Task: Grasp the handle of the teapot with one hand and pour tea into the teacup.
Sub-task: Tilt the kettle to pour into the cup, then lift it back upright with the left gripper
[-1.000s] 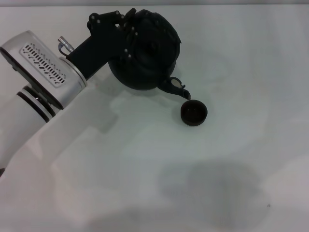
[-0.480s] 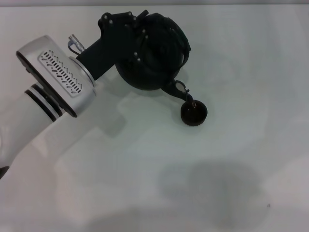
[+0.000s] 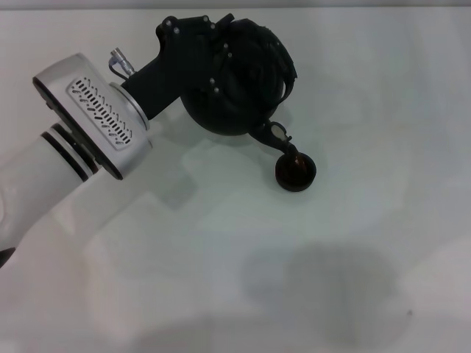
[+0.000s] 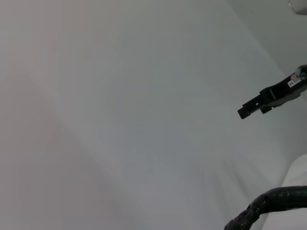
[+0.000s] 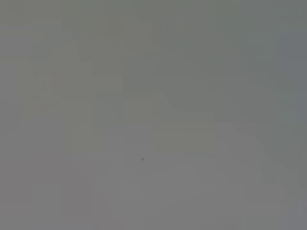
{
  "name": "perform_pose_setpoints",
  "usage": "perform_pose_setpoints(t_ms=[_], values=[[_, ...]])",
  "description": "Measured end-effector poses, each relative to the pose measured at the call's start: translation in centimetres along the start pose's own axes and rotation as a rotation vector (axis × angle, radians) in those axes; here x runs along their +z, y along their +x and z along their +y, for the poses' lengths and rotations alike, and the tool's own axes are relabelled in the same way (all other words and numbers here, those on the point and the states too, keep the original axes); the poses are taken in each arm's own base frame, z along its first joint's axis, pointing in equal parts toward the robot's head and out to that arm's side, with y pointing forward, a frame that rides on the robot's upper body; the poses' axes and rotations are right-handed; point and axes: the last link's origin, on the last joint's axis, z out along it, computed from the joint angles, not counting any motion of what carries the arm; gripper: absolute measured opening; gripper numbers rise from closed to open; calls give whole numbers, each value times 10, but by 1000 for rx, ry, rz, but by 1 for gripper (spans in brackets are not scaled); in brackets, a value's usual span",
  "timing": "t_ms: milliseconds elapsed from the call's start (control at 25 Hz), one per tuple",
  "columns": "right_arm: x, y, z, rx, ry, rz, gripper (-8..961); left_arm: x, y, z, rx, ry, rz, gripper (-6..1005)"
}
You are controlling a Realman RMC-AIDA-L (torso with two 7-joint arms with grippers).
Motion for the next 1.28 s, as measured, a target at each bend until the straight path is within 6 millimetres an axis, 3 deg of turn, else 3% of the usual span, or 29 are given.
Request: perform_pose_setpoints(t_ms=[400, 1280], values=[[0, 0, 0, 0, 0, -1, 844, -2, -2, 1, -5, 3, -8, 100], [1, -1, 2, -2, -5, -1, 844, -20, -5, 16, -262, 102, -55, 101]])
